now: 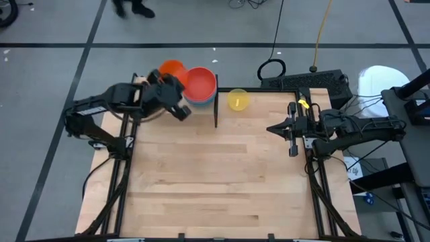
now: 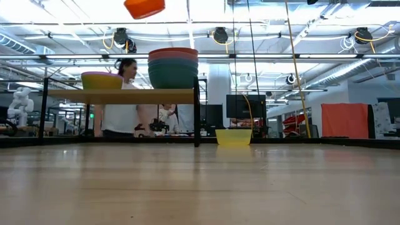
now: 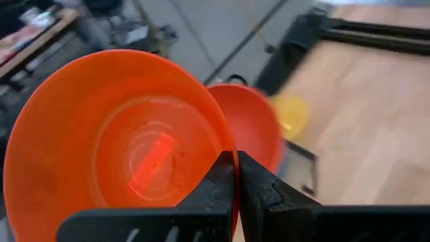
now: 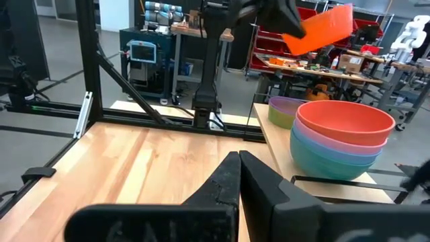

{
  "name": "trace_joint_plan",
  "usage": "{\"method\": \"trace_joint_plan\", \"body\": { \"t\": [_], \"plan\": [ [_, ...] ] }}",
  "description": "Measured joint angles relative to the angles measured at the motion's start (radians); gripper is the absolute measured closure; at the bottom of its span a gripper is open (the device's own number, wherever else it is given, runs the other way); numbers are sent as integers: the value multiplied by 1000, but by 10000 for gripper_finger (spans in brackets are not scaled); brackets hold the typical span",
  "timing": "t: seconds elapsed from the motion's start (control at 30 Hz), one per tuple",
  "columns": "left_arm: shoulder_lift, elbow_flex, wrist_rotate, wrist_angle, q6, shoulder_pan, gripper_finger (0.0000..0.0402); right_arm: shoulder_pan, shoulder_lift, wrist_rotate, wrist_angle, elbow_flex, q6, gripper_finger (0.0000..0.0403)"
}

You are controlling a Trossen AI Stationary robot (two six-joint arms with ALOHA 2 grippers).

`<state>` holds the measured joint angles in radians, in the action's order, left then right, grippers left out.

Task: Place and stack bowls onto a shelf
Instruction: Stack the orange bowl on top of the violet bowl on the shelf

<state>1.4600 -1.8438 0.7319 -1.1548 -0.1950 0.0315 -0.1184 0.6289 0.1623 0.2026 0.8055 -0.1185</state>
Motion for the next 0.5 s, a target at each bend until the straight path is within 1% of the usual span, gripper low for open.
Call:
{"method": "trace_joint_plan", "body": {
  "t": [0.17,0.27,0.33,0.4,0.5],
  "plan": [
    [-31,-1,15,-127,-121,83,399,0,0,-1,0,0,-2,403],
    [-33,2,9,-253,-194,140,399,0,0,-1,0,0,-2,403],
    [-29,0,-13,-335,-243,179,399,0,0,-1,0,0,-2,403],
    [-26,1,-45,-383,-261,210,399,0,0,-1,0,0,-4,403],
    [-18,1,-60,-397,-257,244,399,0,0,-2,1,0,-24,403]
  ]
}}
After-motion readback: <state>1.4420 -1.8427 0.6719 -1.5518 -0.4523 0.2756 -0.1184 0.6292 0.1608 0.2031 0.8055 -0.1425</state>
